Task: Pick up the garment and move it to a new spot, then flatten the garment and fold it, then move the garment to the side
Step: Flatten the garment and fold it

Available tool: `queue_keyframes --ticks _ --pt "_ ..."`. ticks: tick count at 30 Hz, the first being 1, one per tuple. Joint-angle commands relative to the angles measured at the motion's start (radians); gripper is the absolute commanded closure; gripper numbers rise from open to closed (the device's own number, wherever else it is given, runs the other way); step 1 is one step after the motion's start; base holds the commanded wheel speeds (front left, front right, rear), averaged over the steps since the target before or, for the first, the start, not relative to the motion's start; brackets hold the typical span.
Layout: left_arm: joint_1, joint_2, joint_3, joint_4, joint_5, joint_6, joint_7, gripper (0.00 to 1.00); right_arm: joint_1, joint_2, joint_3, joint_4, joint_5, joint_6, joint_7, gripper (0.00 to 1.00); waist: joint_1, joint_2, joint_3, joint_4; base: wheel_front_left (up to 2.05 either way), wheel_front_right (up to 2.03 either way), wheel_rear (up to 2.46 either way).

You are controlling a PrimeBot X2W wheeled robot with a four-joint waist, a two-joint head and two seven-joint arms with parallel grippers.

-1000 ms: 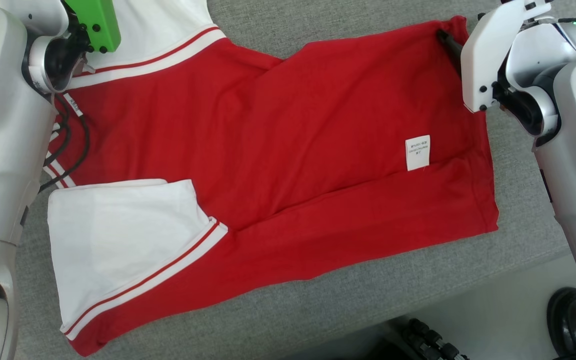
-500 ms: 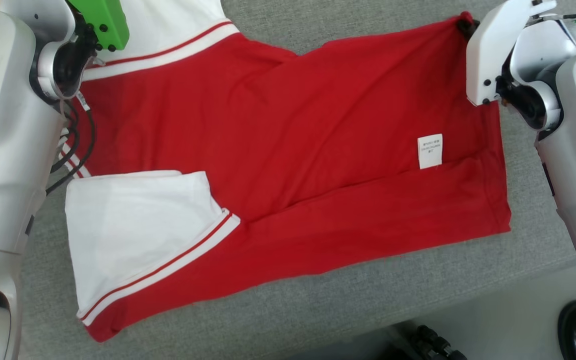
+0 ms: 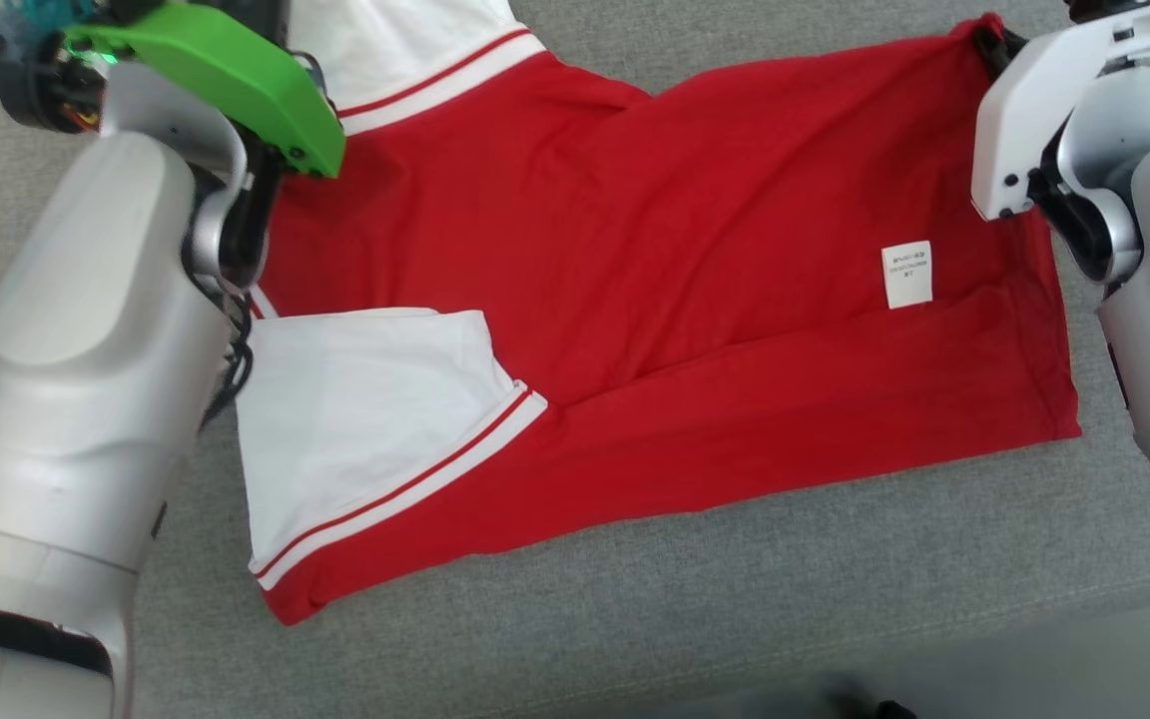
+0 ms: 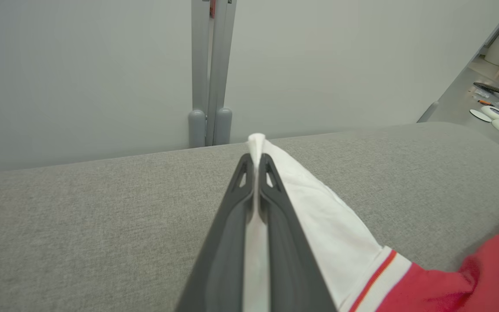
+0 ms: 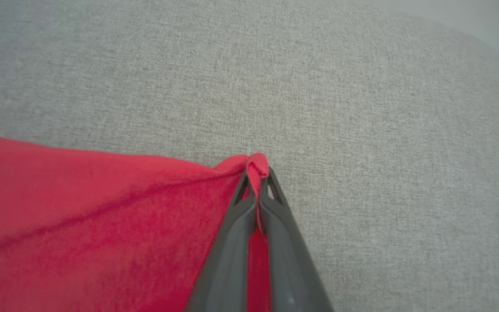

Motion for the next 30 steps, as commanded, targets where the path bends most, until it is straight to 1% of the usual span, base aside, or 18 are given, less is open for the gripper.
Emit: queue_keyframes --ticks 1,4,6,10,12,16,22,26,30 --pt "0.036 -0.009 -0.006 -0.012 0.01 -0.008 -0.03 1.0 0.026 -0.014 -0.004 -0.001 0.003 -0.001 -0.02 1.0 0.0 -0.0001 -0.048 0.045 0.0 0.0 0.0" --pt "0.11 -0.027 -0.004 -0.052 0.004 -0.001 -0.097 1.0 0.078 -0.033 -0.017 -0.012 -0.017 -0.001 -0.062 1.0 0.0 -0.0001 -0.087 0.067 0.0 0.0 0.0" --pt "0.173 -0.044 -0.01 -0.09 0.007 0.004 -0.121 1.0 0.121 -0.047 -0.039 -0.019 -0.03 -0.001 -0.091 1.0 0.0 -0.0001 -0.113 0.088 0.0 0.0 0.0" --pt "0.306 -0.056 -0.014 -0.185 0.005 0.024 -0.142 1.0 0.201 -0.06 -0.062 -0.046 -0.067 -0.001 -0.154 1.0 0.0 -0.0001 -0.156 0.116 0.0 0.0 0.0" --pt "0.38 -0.073 -0.003 -0.242 -0.024 0.02 -0.145 1.0 0.238 -0.06 -0.069 -0.063 -0.084 -0.001 -0.182 1.0 0.0 -0.0001 -0.173 0.124 0.0 0.0 0.0" --pt "0.508 -0.063 0.023 -0.351 -0.036 0.039 -0.152 1.0 0.301 -0.052 -0.072 -0.091 -0.104 -0.001 -0.228 1.0 0.0 -0.0001 -0.201 0.131 0.0 0.0 0.0" --pt "0.667 -0.044 0.021 -0.474 -0.045 0.063 -0.152 1.0 0.373 -0.063 -0.084 -0.097 -0.117 -0.001 -0.233 1.0 0.0 -0.0001 -0.234 0.143 0.0 0.0 0.0" --pt "0.737 -0.031 0.003 -0.516 -0.052 0.079 -0.124 1.0 0.404 -0.07 -0.092 -0.098 -0.127 -0.001 -0.219 1.0 0.0 -0.0001 -0.251 0.15 0.0 0.0 0.0" --pt "0.787 -0.029 0.001 -0.551 -0.063 0.1 -0.119 1.0 0.429 -0.095 -0.082 -0.101 -0.151 -0.001 -0.197 1.0 0.0 -0.0001 -0.267 0.156 0.0 0.0 0.0"
